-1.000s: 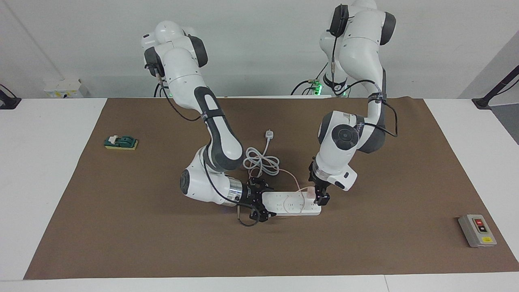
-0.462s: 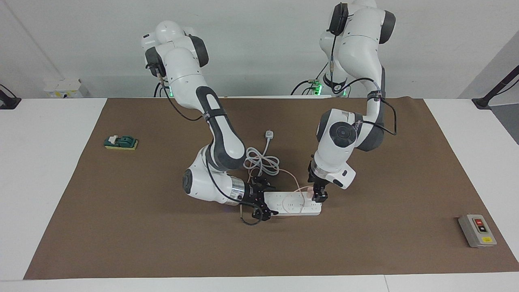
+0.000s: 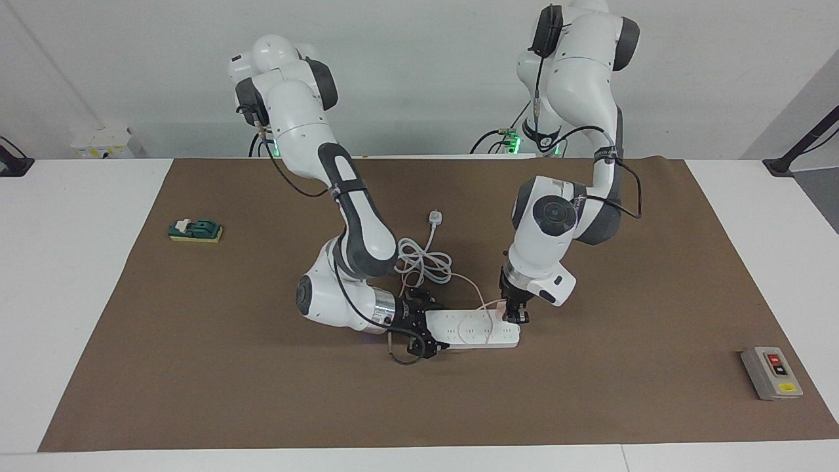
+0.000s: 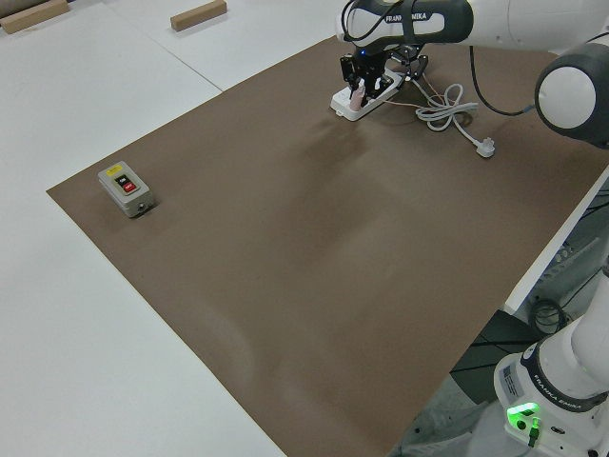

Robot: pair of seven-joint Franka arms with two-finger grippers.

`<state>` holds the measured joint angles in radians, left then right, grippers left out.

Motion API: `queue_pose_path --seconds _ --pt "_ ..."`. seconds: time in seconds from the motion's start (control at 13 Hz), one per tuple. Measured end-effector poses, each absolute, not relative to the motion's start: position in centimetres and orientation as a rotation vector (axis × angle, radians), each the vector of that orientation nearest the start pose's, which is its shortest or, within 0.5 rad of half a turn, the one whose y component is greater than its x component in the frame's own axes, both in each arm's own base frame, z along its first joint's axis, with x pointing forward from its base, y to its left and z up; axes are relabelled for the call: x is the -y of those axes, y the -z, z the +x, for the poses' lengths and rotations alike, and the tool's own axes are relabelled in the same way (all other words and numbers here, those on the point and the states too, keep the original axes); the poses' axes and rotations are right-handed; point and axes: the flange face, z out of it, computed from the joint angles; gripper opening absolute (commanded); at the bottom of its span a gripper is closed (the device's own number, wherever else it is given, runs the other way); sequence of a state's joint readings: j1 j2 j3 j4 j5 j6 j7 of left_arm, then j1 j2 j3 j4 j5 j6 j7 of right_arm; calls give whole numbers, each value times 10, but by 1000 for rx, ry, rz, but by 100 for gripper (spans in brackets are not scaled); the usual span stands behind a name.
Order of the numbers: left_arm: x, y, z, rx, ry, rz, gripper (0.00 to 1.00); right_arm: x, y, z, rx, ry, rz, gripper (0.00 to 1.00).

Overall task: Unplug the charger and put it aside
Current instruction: 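Pull the pink charger out of the strip with the left gripper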

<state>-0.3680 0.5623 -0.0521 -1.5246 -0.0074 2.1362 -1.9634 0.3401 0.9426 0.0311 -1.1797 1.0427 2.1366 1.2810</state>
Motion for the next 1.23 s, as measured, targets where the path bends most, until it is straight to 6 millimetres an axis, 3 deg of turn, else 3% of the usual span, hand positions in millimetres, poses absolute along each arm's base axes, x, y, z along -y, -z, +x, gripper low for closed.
queue_pose_path --seconds 0.08,0.15,0.23,0.38,1.08,1.23 --pt "283 -337 647 2246 -21 -2280 0 -311 -234 711 -1646 -832 -1740 46" --pt "283 -336 647 2246 -21 -2280 0 -311 -235 712 -1651 -819 -1736 30" --pt "283 -337 647 2246 -20 -2280 0 -311 -235 712 -1652 -817 -1736 22" --pt "283 -337 647 2246 -20 -2280 0 -312 -235 711 -1652 -813 -1736 18" --pt "284 -341 651 2234 -36 -2265 0 -311 -235 711 -1653 -812 -1737 19" --pt "279 -364 656 2240 -46 -2246 0 -312 -235 711 -1653 -811 -1736 19"
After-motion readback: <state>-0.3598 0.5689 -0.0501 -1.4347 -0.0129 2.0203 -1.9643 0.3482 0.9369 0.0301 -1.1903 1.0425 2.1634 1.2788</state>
